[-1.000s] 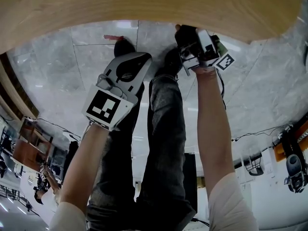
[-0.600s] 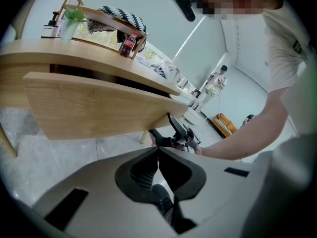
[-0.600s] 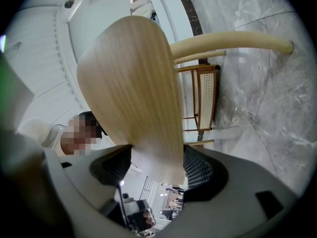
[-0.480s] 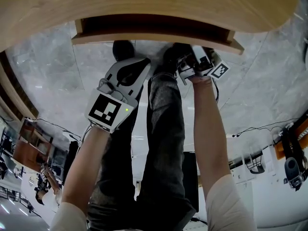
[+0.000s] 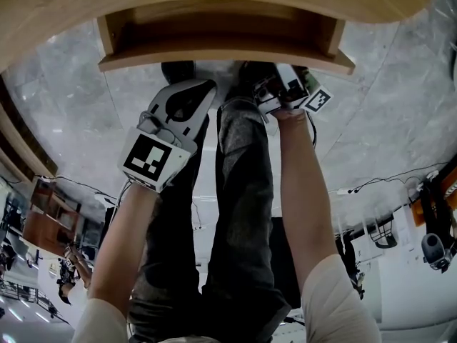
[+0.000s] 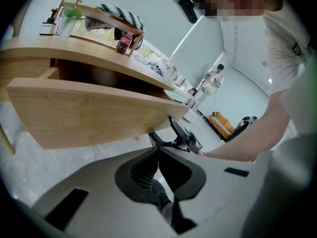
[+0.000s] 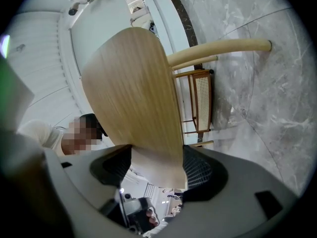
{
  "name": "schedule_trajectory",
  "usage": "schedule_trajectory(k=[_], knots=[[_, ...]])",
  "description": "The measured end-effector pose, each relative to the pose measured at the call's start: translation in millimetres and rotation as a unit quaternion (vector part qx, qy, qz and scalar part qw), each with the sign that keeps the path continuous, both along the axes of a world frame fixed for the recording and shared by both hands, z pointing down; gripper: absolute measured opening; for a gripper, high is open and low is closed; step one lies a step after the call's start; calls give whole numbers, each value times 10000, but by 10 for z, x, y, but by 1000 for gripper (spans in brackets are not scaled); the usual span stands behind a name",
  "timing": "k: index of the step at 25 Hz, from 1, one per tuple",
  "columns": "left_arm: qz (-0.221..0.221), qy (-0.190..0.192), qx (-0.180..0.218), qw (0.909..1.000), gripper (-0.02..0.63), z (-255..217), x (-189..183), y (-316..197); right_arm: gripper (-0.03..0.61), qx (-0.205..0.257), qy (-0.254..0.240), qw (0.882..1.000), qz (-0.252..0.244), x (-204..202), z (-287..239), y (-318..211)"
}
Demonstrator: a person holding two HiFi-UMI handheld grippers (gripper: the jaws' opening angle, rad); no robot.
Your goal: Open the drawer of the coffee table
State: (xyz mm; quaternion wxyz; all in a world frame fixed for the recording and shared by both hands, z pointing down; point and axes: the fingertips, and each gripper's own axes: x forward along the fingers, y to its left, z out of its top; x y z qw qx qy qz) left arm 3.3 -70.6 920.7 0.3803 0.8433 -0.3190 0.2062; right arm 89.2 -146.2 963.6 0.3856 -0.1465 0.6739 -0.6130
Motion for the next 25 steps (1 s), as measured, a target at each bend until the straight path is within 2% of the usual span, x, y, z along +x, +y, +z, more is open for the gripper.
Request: schedule_trajectory(k=[14,25], knots=[[54,-42,-22,10000,21,-28,-24,123,339,-267,-42,9996,-6,9,3,151],[108,-47,162,9998,20,-301,30,1,322,-1060,279,9939,156,58,43,300]])
